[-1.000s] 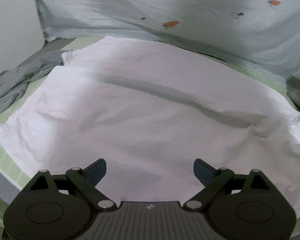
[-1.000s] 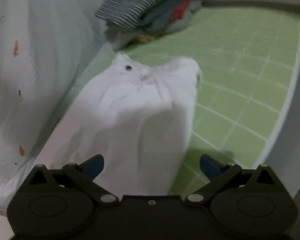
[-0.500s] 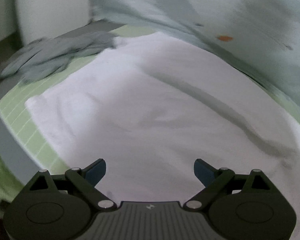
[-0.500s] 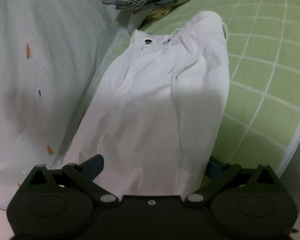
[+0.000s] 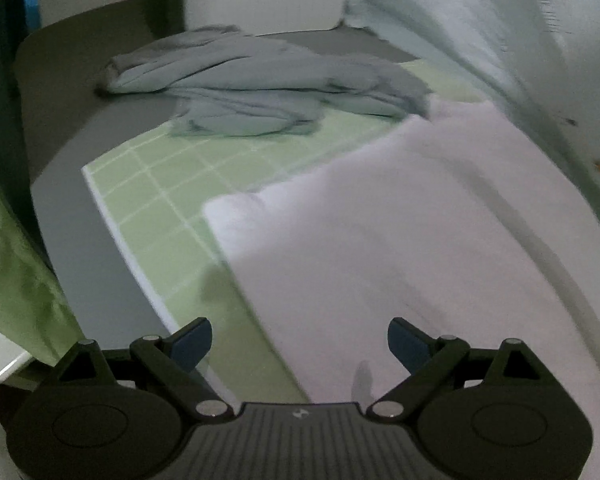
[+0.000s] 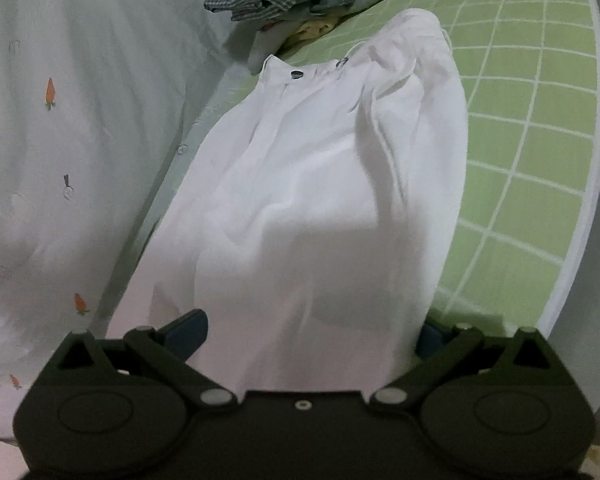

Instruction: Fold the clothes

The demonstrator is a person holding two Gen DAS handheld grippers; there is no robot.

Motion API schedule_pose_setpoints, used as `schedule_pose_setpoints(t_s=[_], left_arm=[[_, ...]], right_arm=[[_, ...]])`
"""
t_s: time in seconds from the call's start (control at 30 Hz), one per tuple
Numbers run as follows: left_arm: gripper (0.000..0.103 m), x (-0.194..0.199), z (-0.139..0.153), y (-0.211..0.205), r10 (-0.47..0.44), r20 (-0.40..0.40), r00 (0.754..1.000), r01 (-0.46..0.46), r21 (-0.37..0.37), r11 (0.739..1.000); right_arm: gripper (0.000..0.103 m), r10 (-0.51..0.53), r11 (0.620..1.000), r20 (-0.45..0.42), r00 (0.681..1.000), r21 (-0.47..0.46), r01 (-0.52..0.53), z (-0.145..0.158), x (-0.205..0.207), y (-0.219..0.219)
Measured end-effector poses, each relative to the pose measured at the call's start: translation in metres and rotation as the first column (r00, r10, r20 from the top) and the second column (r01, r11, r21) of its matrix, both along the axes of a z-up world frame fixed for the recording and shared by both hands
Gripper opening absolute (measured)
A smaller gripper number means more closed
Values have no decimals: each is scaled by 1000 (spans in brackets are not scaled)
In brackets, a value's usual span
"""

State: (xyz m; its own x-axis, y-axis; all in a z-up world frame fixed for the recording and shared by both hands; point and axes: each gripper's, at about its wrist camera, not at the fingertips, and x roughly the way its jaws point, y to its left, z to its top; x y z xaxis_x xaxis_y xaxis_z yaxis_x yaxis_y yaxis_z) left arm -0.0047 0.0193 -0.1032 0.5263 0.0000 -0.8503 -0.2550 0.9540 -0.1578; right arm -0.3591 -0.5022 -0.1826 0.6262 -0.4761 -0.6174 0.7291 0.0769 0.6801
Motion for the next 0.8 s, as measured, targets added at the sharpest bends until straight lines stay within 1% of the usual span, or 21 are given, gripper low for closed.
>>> schedule_pose_setpoints(t_s=[0.17,0.33,0.4,0.47,0.5,0.53,0.57,0.6,0.63,0.67,0.7,0.73,0.77,0.8], left_arm=[[95,25,-16,26,33,-30,999,-33,1,999],[96,40,-18,31,36,-18,999,-35,42,998],[94,40,-18,32,47,-11,999,-46,43,998],[87,41,-18,32,60,-7,998,-60,54,997],[81,41,-17,31,59,-14,998,-58,73,996],[69,41,-17,29,56,-20,998,-54,92,994],[61,42,-16,28,46,-20,999,-43,111,993],[47,42,-15,27,35,-19,999,-32,123,992],[33,42,-13,27,25,-12,1000,-24,108,994],[27,43,-12,28,20,-6,1000,-19,94,995],[24,43,-11,29,30,-4,1000,-30,79,996],[18,44,-11,32,43,-5,999,-42,54,998],[16,44,-10,35,54,-5,999,-54,30,998],[13,43,-9,37,64,-1,998,-64,9,998]], right_arm=[[103,-52,998,-45,998,-28,51,2,11,12],[103,-81,997,-63,995,-24,79,2,15,10],[103,-91,996,-80,993,-13,90,4,18,8],[103,-104,995,-119,987,-6,104,6,22,5],[103,-111,994,-142,984,-4,111,7,26,4],[103,-118,993,-169,979,-8,118,8,29,2],[103,-125,992,-195,973,-14,124,8,33,0],[103,-131,991,-222,966,-20,130,9,36,-2],[102,-138,990,-248,959,-26,136,9,40,-4],[100,-145,989,-261,954,-28,143,10,40,-5],[98,-152,988,-265,952,-26,150,10,37,-4],[90,-159,987,-269,950,-25,158,10,34,-4],[75,-165,986,-273,948,-24,165,11,31,-3],[64,-172,985,-277,945,-22,172,11,28,-3]])
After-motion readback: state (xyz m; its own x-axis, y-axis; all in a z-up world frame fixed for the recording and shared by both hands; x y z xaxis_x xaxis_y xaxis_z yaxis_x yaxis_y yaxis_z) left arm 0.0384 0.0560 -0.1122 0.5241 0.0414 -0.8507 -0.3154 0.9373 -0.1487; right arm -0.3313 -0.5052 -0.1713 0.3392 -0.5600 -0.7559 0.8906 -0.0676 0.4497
